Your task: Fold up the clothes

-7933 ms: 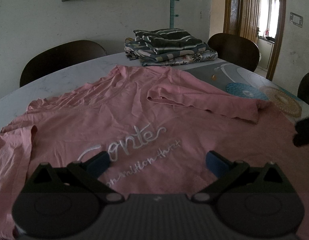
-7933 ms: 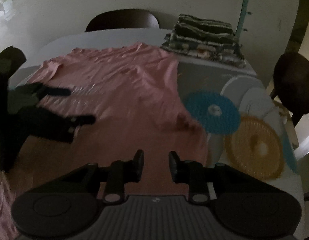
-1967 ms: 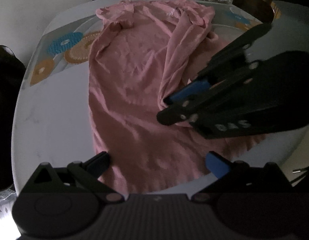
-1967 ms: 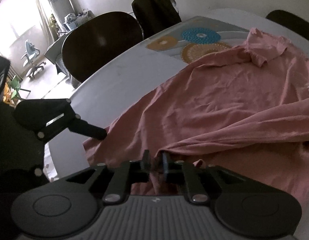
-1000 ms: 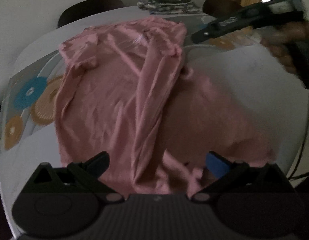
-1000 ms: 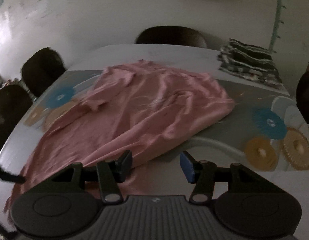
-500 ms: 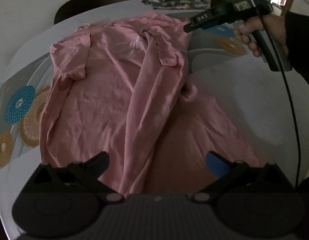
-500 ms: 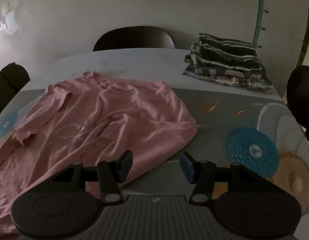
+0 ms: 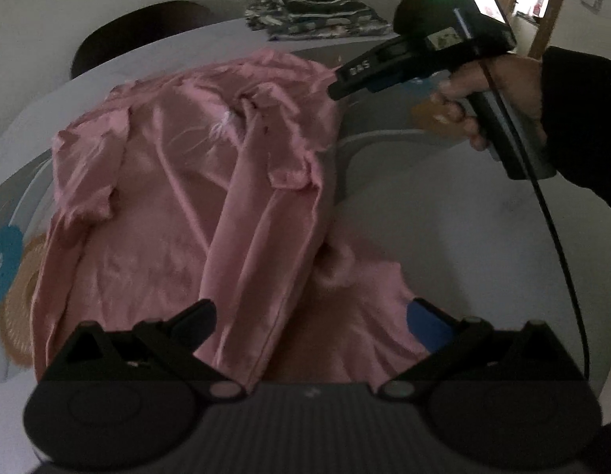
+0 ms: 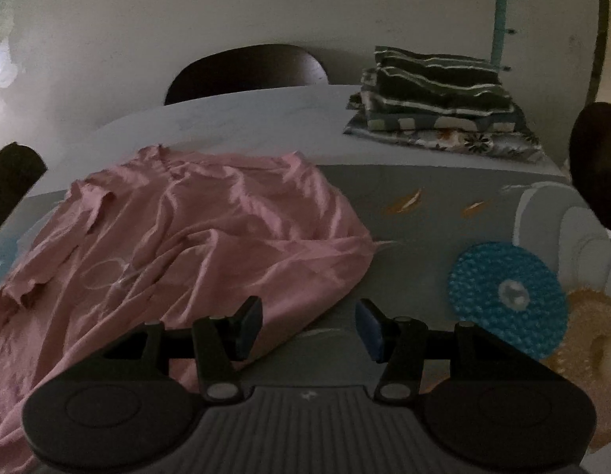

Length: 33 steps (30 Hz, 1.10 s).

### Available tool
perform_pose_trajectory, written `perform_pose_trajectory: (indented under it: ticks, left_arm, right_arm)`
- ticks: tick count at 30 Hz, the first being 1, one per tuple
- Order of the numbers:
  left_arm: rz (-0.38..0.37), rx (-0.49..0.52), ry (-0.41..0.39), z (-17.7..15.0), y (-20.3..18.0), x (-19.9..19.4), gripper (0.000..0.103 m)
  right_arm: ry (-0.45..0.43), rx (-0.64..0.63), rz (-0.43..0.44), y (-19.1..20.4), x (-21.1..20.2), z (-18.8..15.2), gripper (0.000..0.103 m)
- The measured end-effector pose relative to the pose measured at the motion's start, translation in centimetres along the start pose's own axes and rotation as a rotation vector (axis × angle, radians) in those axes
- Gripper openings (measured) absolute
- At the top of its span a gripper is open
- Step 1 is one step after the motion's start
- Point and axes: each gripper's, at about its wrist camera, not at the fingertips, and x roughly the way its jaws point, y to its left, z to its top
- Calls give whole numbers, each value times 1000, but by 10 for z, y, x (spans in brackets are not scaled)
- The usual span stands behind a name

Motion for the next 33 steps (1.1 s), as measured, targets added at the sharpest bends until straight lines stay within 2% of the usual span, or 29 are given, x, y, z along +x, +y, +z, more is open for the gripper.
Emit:
perform_pose_trajectory:
  ticks: [7, 13, 20, 21, 27, 33]
  left_arm:
    - [-9, 61, -99, 35, -5, -2, 103]
    - [-15, 63, -172, 75, -2, -3, 103]
    - [-5, 69, -207, 101, 0, -2, 103]
    - [-4, 71, -204, 101, 0, -1, 103]
    - [0, 84, -177, 92, 0, 3, 103]
    - [0, 84, -170, 84, 6, 0, 103]
  right_arm:
    - [-5, 18, -27, -4, 13, 11, 51]
    - [6, 16, -41, -11, 29, 20, 52]
    - [3, -45, -49, -10, 39, 22, 51]
    - [2, -43, -47, -10, 39, 23, 50]
    - [-8, -10, -26, -10, 40, 25, 13]
    - [-15, 55, 4, -12, 39, 28, 7]
